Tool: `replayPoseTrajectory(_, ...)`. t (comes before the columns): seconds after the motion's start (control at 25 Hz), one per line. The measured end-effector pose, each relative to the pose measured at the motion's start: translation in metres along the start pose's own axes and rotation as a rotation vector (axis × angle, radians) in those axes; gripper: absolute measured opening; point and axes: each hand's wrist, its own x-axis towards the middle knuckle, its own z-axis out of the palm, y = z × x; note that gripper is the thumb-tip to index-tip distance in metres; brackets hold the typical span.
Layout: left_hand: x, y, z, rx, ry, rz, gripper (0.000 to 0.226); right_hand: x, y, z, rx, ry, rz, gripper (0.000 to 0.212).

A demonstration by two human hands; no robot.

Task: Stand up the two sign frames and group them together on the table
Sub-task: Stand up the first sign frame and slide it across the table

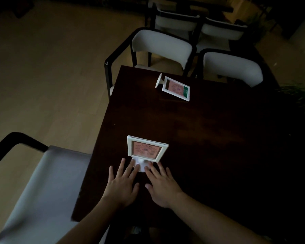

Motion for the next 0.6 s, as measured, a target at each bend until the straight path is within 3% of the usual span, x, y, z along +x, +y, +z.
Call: replayPoseTrajectory(0.6,0.036,0.064,0.0,0.046,-0.068,0.181,0.074,-0.04,0.056,0.009,0.022,0.042,0.192,0.07)
